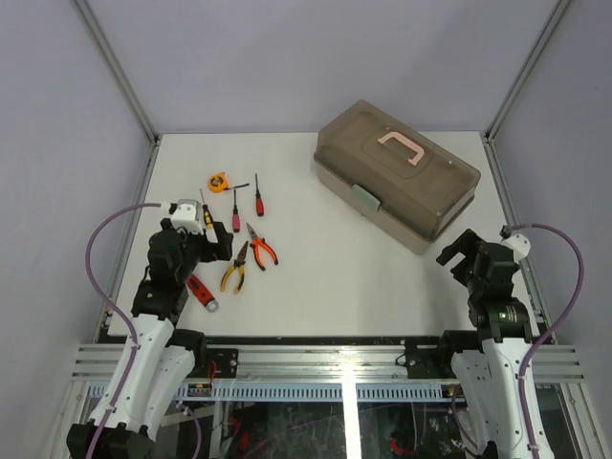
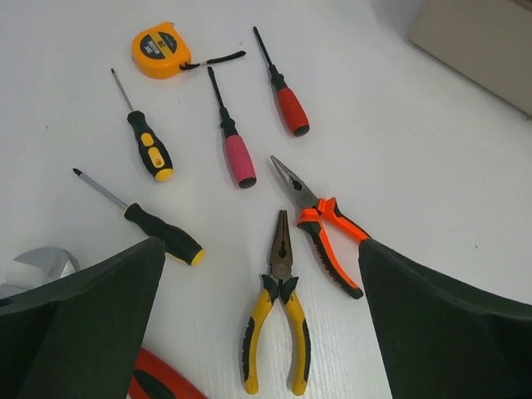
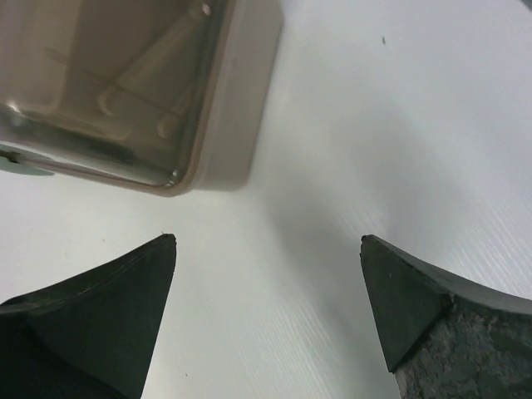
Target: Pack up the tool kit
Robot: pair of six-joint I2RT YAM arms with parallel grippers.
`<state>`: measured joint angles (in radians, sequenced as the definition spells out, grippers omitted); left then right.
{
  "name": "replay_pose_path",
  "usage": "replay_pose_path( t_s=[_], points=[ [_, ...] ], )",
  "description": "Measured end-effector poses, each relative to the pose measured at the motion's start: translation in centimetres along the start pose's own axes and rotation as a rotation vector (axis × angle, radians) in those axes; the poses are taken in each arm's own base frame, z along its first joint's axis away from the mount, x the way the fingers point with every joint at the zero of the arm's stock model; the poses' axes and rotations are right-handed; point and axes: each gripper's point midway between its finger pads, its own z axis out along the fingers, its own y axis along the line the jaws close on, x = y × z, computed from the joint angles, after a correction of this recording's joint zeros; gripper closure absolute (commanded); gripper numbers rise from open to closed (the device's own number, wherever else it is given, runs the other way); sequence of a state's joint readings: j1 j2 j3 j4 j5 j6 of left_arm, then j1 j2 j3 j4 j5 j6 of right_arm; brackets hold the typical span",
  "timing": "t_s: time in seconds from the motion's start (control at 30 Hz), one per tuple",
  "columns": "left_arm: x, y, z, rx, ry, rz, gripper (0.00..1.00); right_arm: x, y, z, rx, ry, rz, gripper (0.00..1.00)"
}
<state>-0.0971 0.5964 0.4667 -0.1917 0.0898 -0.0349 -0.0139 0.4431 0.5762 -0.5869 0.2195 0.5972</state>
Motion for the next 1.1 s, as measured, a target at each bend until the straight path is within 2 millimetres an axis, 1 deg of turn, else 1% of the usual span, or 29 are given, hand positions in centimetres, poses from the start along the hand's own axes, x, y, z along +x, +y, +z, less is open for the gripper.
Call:
replay_pose_path(
  t_s=[0.07,0.13,0.2,0.27,0.33,0.43,0.5,0.57,0.63,0.7,0.73,0.8,0.87,0.93,1.0,1.07,1.1],
  points=[
    [-0.4,-0.1,0.1,0.0,0.003,-0.004,0.0,0.6,-0.3,0.0,0.02,0.033,-0.006,0.01],
    [-1.6,-0.2,0.2,0.001,-0.003,-0.01,0.0,0.6,-0.1,-0.3,0.006,0.045,-0.019,0.01],
    [-3.3,-0.4,0.2,0.003,-0.017,-0.02,0.0,0.1,0.6,-0.9,-0.027,0.041,-0.025,0.01],
    [-4.8,-0.8,0.3,0.019,-0.022,-0.03,0.0,-0.9,1.6,-1.7,-0.072,0.02,-0.022,0.01],
    [-6.6,-1.7,0.4,0.06,-0.02,-0.029,0.0,-2.4,3.1,-2.8,-0.128,-0.001,-0.014,0.01],
    [-8.7,-3.1,0.9,0.129,-0.001,-0.037,0.0,-5.6,5.8,-4.4,-0.206,-0.022,-0.01,0.0],
    [-10.1,-3.9,1.5,0.167,0.01,-0.049,0.0,-7.8,7.8,-4.9,-0.248,-0.024,-0.025,0.03],
    [-10.9,-4.3,2.1,0.187,0.017,-0.066,0.0,-10.4,10.3,-4.8,-0.299,-0.031,-0.055,0.04],
    [-11.2,-4.6,2.7,0.201,0.029,-0.086,0.0,-12.5,12.6,-4.2,-0.342,-0.028,-0.098,0.04],
    [-11.0,-4.8,3.0,0.211,0.044,-0.107,0.0,-14.4,14.8,-3.1,-0.382,-0.02,-0.15,0.04],
    [-10.8,-4.9,3.2,0.216,0.054,-0.119,0.0,-15.2,15.9,-2.1,-0.398,-0.004,-0.189,0.05],
    [-10.5,-5.1,3.4,0.223,0.068,-0.139,0.0,-16.8,18.2,0.1,-0.433,0.019,-0.267,0.05],
    [-10.4,-5.4,3.4,0.233,0.077,-0.16,0.0,-17.4,19.8,3.2,-0.454,0.06,-0.345,0.06],
    [-10.3,-5.6,3.3,0.242,0.077,-0.174,0.0,-16.7,20.6,6.4,-0.461,0.123,-0.41,0.06],
    [-10.1,-5.7,3.0,0.247,0.076,-0.183,0.0,-15.7,20.7,9.1,-0.459,0.179,-0.455,0.06],
    [-9.4,-5.8,2.6,0.253,0.082,-0.189,0.0,-14.4,20.6,11.2,-0.46,0.229,-0.488,0.06],
    [-9.0,-5.9,2.4,0.255,0.086,-0.193,0.0,-13.8,20.4,11.9,-0.463,0.247,-0.503,0.06]
  ],
)
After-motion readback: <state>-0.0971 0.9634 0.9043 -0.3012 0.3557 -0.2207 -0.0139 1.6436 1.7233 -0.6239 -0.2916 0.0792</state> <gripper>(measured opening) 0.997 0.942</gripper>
